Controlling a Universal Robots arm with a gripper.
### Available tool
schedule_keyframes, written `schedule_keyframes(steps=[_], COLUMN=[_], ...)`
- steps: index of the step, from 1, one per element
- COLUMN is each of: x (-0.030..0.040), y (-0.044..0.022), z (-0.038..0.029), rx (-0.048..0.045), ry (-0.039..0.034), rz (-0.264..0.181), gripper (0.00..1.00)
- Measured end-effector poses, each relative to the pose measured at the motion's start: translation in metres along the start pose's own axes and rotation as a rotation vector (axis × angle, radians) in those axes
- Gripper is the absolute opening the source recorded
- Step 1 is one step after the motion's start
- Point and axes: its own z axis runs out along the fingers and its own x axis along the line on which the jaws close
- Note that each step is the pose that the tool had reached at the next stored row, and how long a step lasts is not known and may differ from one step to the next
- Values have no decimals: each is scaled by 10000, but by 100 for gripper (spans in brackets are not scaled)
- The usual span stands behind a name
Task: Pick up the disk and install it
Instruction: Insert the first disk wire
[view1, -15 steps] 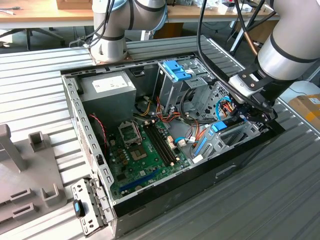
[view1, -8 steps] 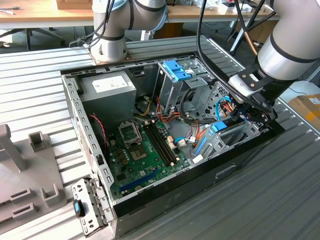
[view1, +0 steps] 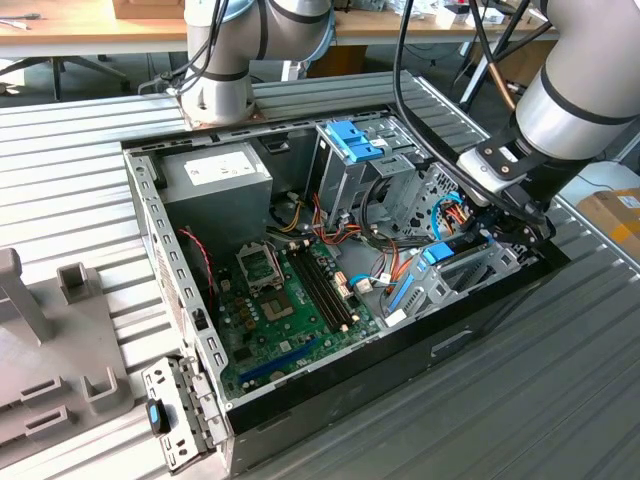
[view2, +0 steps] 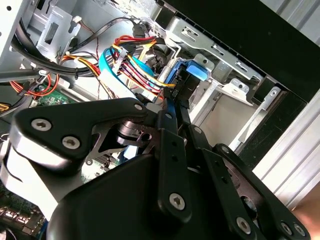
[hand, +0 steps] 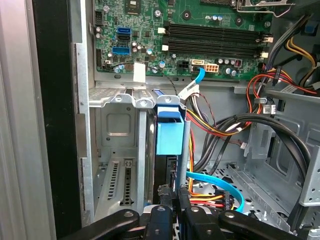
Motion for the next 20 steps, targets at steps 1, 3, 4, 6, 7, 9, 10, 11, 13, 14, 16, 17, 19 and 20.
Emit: schedule_keyframes(steps=[1, 3, 4, 6, 7, 9, 10, 11, 13, 14, 16, 17, 19, 20], x=[-3, -4, -4, -6, -7, -12, -15, -16, -19, -20, -22, -22, -22, -23], y=[-5, -6, -7, -7, -7, -8, -9, -9, -9, -9, -8, -8, -9, -9], z=[3, 4, 4, 4, 4, 1, 1, 1, 0, -1, -1, -1, -1, -1], rx=[-33, -49, -49, -64, -79, -85, -83, -83, -86, -91, -109, -112, -114, -114], ry=[90, 143, 143, 143, 150, 140, 132, 130, 139, 146, 156, 158, 158, 159], rz=[-18, -29, -29, -3, 23, 71, 93, 107, 155, 184, 238, 247, 248, 249], gripper=[16, 16, 16, 16, 16, 16, 16, 16, 16, 16, 16, 16, 16, 16])
